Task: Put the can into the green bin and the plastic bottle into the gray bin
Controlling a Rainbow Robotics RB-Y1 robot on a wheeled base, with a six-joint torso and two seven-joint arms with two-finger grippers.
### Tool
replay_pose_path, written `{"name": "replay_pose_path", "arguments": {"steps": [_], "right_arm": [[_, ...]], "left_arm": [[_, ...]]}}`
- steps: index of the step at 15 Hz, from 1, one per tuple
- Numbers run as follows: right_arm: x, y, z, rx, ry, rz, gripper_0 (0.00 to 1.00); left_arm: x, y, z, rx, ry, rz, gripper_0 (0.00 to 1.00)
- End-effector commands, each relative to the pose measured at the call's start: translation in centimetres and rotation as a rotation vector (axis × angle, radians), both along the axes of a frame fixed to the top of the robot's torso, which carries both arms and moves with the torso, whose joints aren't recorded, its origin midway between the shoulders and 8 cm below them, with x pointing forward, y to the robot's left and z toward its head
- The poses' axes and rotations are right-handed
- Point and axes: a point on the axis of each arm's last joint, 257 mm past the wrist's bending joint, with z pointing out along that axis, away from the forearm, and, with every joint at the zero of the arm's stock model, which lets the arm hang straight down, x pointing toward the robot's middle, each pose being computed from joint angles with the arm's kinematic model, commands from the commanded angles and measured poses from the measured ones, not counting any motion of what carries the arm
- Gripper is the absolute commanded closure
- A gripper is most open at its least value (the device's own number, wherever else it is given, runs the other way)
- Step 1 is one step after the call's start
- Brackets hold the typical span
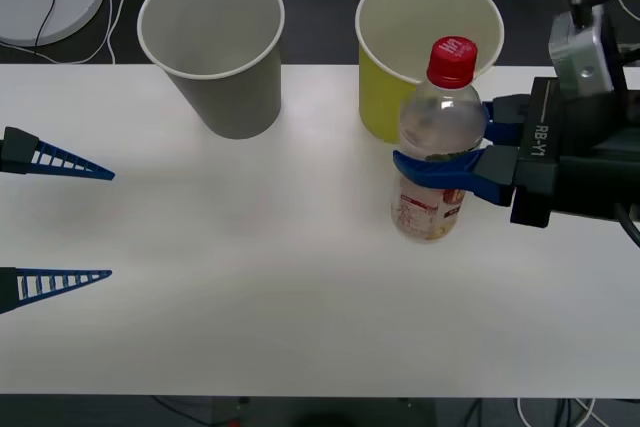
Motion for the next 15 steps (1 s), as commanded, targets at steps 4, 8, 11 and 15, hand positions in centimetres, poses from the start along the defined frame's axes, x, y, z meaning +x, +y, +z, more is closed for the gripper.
{"name": "replay_pose_path", "arguments": {"steps": [4,8,11,15], "right_arm": [[0.1,2.3,2.2,-0.101,0.045,0.025,1.0],[2.6,3.7,3.2,-0.119,0.052,0.047,1.0],[4.1,4.7,4.0,-0.141,0.052,0.059,1.0],[5.6,4.7,5.1,-0.219,0.039,0.057,1.0]], "left_arm": [[0.0,0.0,0.0,0.0,0.0,0.0,0.0],[0.0,0.0,0.0,0.0,0.0,0.0,0.0],[0.0,0.0,0.0,0.0,0.0,0.0,0.0],[0.0,0.0,0.0,0.0,0.0,0.0,0.0]]}}
